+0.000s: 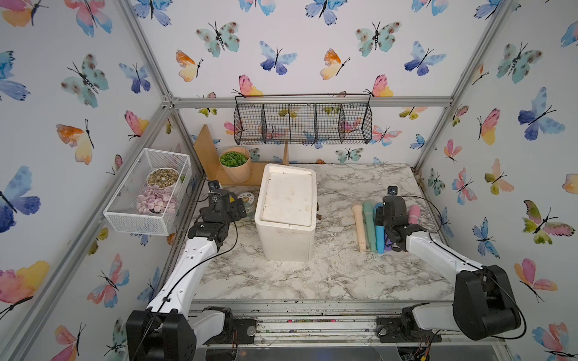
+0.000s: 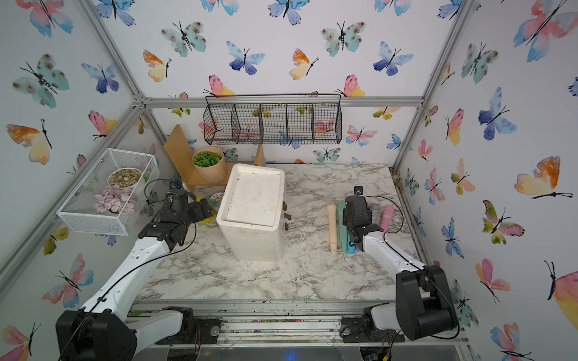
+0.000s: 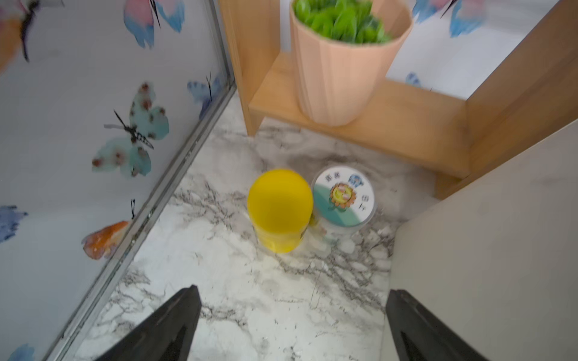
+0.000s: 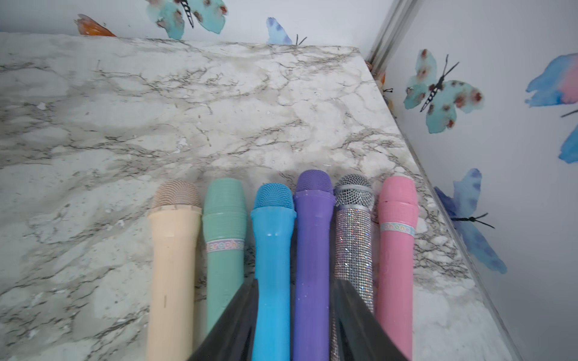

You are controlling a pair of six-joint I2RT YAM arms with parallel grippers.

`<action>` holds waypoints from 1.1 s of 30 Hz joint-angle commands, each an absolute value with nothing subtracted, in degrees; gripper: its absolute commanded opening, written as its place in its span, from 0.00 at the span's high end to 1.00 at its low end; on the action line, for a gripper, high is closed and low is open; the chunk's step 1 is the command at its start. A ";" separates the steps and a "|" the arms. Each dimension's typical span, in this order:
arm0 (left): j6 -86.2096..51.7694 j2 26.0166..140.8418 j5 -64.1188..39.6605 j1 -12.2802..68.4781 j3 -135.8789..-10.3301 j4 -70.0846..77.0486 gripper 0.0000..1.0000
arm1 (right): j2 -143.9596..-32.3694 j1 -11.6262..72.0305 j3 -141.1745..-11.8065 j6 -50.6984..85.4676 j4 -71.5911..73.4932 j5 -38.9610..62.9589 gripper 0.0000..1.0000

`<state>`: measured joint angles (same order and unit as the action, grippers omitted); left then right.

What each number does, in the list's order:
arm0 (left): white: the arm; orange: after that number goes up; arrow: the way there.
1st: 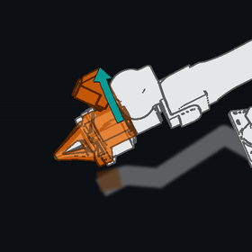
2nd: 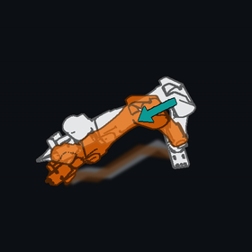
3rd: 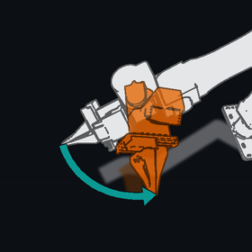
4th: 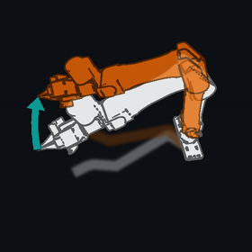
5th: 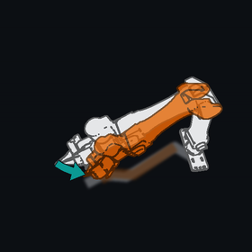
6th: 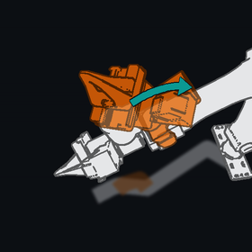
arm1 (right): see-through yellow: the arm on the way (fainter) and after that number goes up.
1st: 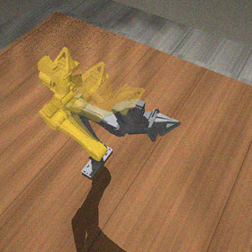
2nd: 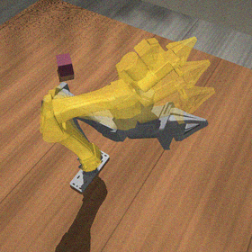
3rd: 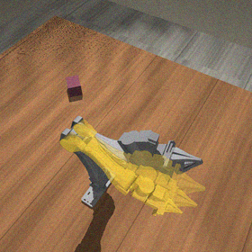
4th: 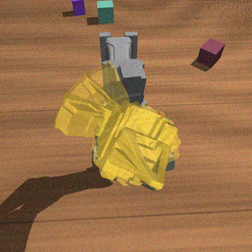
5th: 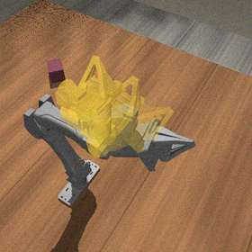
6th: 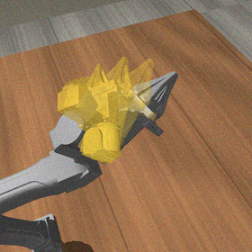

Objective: Take the microphone out of the drawer
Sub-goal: Reset both arms

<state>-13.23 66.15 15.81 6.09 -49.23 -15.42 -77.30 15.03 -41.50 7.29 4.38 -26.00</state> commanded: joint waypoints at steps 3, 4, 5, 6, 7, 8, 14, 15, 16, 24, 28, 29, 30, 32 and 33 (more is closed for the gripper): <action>-10.46 63.86 15.34 2.70 -36.01 3.34 0.02 | -72.05 12.92 -27.46 3.36 28.31 -23.60 0.54; -10.37 64.05 15.26 2.52 -34.01 5.95 0.02 | -71.51 12.46 -25.10 2.92 31.00 -23.26 0.54; -9.94 64.07 14.97 2.38 -32.30 7.87 0.02 | -71.29 12.22 -23.97 2.23 31.78 -22.81 0.53; -9.39 64.07 14.82 2.40 -31.03 8.95 0.01 | -71.40 12.04 -23.50 1.57 31.51 -22.38 0.53; -9.05 64.00 15.00 2.39 -29.46 10.87 0.02 | -71.77 11.74 -23.38 1.05 30.93 -21.81 0.53; -8.53 63.94 15.20 2.42 -28.09 12.88 0.01 | -72.25 11.53 -23.22 0.61 30.83 -21.24 0.53; -6.70 64.86 16.05 2.39 -18.86 28.47 0.02 | -75.18 10.57 -13.67 0.33 51.27 -17.60 0.52; -6.23 64.93 15.71 2.43 -17.41 31.92 0.02 | -76.03 10.54 -12.51 -0.15 56.18 -17.19 0.51; -6.07 65.11 15.48 2.43 -16.15 35.16 0.02 | -76.44 10.46 -12.25 -0.02 57.95 -16.70 0.51; -4.72 78.74 14.23 2.73 -11.88 59.35 0.02 | -87.90 7.82 -13.00 -0.68 68.16 -9.37 0.51; -3.08 81.90 16.66 4.35 -9.77 68.22 0.02 | -90.24 7.56 -12.69 -2.23 72.77 -7.56 0.43; -3.48 80.76 17.04 4.36 -10.94 64.26 0.02 | -89.12 7.11 -14.34 -1.61 66.82 -6.25 0.31; -4.01 80.18 16.29 4.25 -11.36 61.47 0.02 | -90.85 6.56 -14.09 -1.67 70.46 -4.99 0.07; -3.53 81.21 16.63 4.22 -10.55 65.53 0.02 | -91.40 6.20 -13.76 -1.68 72.45 -4.18 0.02; -3.64 80.89 16.64 4.27 -10.87 64.39 0.02 | -90.20 6.20 -14.53 -1.56 68.55 -4.44 0.02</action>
<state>-4.23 81.45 15.68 4.14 -10.41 60.86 -90.83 6.66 -13.17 -1.58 70.06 -7.60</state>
